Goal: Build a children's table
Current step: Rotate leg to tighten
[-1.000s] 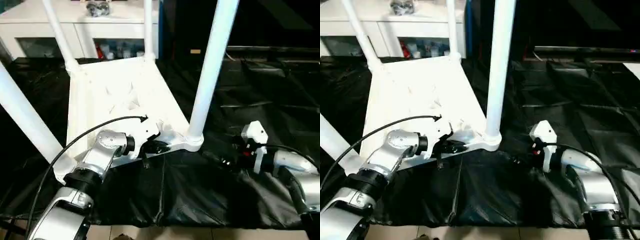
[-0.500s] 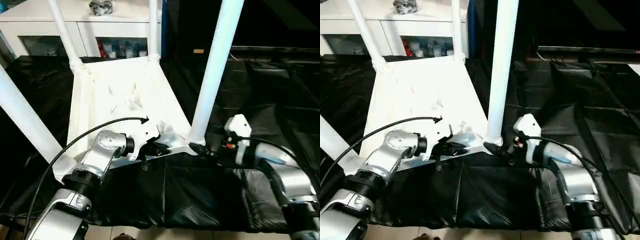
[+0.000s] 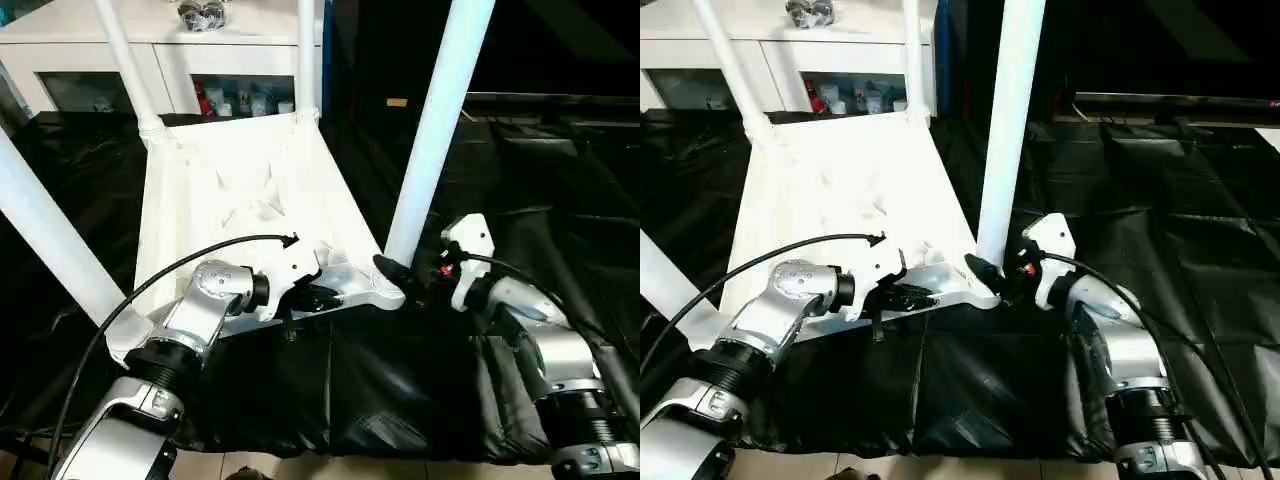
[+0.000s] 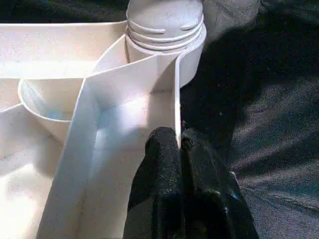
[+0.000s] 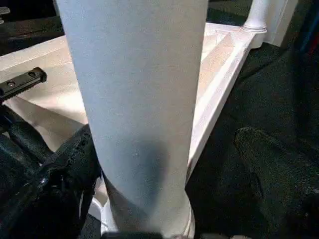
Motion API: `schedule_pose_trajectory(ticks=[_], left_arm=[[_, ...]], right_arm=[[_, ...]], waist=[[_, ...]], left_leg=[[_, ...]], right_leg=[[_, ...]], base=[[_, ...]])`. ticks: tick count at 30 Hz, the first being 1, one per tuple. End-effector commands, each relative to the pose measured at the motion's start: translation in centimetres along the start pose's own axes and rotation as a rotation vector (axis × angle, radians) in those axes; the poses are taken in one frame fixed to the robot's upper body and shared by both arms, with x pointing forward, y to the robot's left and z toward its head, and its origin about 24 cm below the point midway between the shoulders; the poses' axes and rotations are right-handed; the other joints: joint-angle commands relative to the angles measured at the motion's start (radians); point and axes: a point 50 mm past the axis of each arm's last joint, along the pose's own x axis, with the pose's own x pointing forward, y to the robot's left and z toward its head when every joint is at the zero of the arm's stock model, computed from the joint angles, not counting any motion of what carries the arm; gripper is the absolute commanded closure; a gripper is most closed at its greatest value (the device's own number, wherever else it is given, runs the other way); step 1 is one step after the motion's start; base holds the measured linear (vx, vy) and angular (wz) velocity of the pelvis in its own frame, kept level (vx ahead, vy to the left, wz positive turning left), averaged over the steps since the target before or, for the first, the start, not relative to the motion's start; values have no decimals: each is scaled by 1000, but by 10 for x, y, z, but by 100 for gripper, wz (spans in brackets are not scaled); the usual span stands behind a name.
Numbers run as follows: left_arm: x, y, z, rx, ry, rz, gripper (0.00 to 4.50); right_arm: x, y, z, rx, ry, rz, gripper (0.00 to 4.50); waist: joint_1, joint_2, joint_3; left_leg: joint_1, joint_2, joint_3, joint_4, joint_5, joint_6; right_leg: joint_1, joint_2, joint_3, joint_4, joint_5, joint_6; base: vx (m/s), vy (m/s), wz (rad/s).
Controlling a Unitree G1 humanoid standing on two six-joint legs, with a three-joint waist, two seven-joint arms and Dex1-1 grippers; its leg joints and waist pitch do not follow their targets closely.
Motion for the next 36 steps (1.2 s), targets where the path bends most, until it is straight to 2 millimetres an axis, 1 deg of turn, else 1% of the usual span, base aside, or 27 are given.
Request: schedule_pose_trajectory(ticks=[1,6,8,11,12,13,14,15,16,17,19,20,21,22,23,24,25,26,27,28,29,31,32,33,34,35,36], left_arm=[[2,-3,-11,-42,7,7,450],[3,1,-8,-23,0,59,450],[4,6,-3,-48,-34,111,406],[1,7,4,-63,-83,111,395],[1,7,4,-64,-88,112,375],[-5,7,11,-86,-151,119,351],[-5,7,11,-86,-151,119,351],[-13,3,14,-125,-197,109,353],[-15,1,15,-138,-210,102,353],[-18,-1,16,-144,-219,97,324],[-24,-8,15,-151,-227,96,306],[-26,-10,14,-156,-228,96,304],[-34,-19,10,-174,-229,99,304],[-40,-25,7,-194,-226,93,294],[-45,-31,3,-213,-221,90,279],[-50,-36,0,-230,-217,87,267],[-55,-44,-2,-257,-216,77,267],[-64,-56,-6,-304,-210,68,258],[-68,-62,-8,-328,-204,60,247],[-71,-66,-10,-343,-199,57,234],[-74,-69,-12,-358,-195,59,225],[-79,-74,-18,-375,-180,79,209],[-85,-77,-25,-387,-161,99,209],[-88,-78,-28,-393,-150,110,197],[-88,-78,-28,-393,-150,110,186],[-97,-80,-33,-389,-134,131,179],[-102,-80,-35,-386,-125,136,175]], right_arm=[[-1,2,0,-11,-3,16,7],[-10,5,5,-25,-5,88,7],[-22,2,4,-45,28,106,0],[-32,-3,3,-63,60,108,0],[-33,-3,3,-65,62,108,0],[-45,-6,5,-76,82,122,0],[-45,-6,5,-76,82,122,0],[-51,-3,8,-62,86,168,0],[-53,-1,9,-59,87,186,0],[-54,2,10,-52,89,206,0],[-54,9,11,-37,88,257,0],[-52,11,12,-29,85,273,0],[-48,20,13,-9,76,321,0],[-44,25,13,3,70,344,0],[-41,28,13,13,69,367,0],[-38,32,12,20,70,385,0],[-35,35,11,27,73,402,0],[-28,39,10,39,74,424,0],[-24,39,9,43,72,425,0],[-22,40,9,45,70,426,0],[-19,40,9,45,66,422,0],[-9,39,9,38,48,386,0],[1,35,10,35,27,329,0],[7,32,11,35,15,296,0],[7,32,11,35,15,296,0],[16,27,12,35,-6,233,0],[21,22,13,37,-14,180,0]], waist=[[0,-20,-55],[3,-23,-54],[4,-25,-54],[7,-25,-54],[7,-25,-56],[2,-19,-56],[3,-15,-58],[1,-19,-57],[0,-21,-58],[0,-20,-59],[-2,-20,-61],[-3,-20,-60],[-4,-25,-61],[-7,-20,-54],[-8,-18,-54],[-12,-39,-52],[-7,-30,-51],[-7,-34,-49],[-10,-31,-45],[-12,-30,-42],[-11,-30,-41],[-5,-32,-39],[-12,-40,-37],[-13,-38,-36],[-14,-36,-38],[-12,-36,-40],[-16,-34,-36]], left_leg=[[9,19,-10,-58,-217,40],[9,19,-10,-57,-215,50],[8,18,-10,-56,-217,52],[7,18,-10,-55,-224,50],[6,18,-11,-54,-217,49],[2,19,-13,-56,-210,47],[2,22,-14,-55,-205,48],[5,22,-12,-52,-207,56],[0,22,-12,-51,-187,71],[0,23,-12,-51,-183,76],[2,25,-11,-47,-160,94],[2,23,-10,-46,-155,99],[3,28,-11,-47,-150,99],[0,27,-10,-52,-163,99],[6,26,-7,-49,-182,97],[6,26,-5,-51,-199,88],[7,28,-8,-53,-209,78],[8,31,-9,-57,-219,62],[8,31,-10,-62,-235,49],[15,30,-8,-63,-261,36],[15,29,-9,-63,-273,29],[27,29,-6,-63,-303,14],[14,26,-11,-67,-309,1],[11,24,-12,-69,-306,-5],[17,22,-12,-69,-313,-11],[21,25,-12,-68,-315,-14],[20,22,-11,-69,-328,-19]], right_leg=[[41,-45,33,-77,-270,-167],[42,-43,34,-77,-261,-161],[44,-43,33,-78,-271,-156],[44,-46,32,-82,-309,-152],[45,-45,32,-80,-293,-158],[47,-42,31,-76,-257,-169],[50,-44,31,-72,-230,-177],[48,-41,32,-70,-194,-194],[51,-40,31,-64,-155,-210],[51,-41,31,-63,-144,-214],[50,-39,32,-56,-97,-232],[48,-37,32,-57,-93,-234],[52,-39,32,-51,-80,-241],[46,-38,31,-57,-114,-238],[40,-35,32,-62,-144,-233],[40,-34,32,-66,-187,-224],[40,-38,33,-64,-216,-219],[38,-39,34,-64,-249,-209],[34,-35,34,-68,-276,-201],[28,-31,35,-72,-294,-194],[27,-30,36,-72,-306,-189],[17,-29,40,-78,-331,-177],[23,-33,41,-76,-352,-166],[24,-34,41,-76,-367,-158],[23,-30,42,-78,-381,-137],[20,-32,44,-78,-371,-138],[17,-29,45,-80,-370,-139]], base=[[0,0,0],[0,0,0],[0,0,0],[0,0,0],[0,0,0],[0,0,0],[0,0,0],[0,0,0],[0,0,0],[0,0,0],[0,0,0],[0,0,0],[0,0,0],[0,0,0],[0,0,0],[0,0,0],[0,0,0],[0,0,0],[0,0,0],[0,0,0],[0,0,0],[0,0,0],[0,0,0],[0,0,0],[0,0,0],[0,0,0],[0,0,0]])
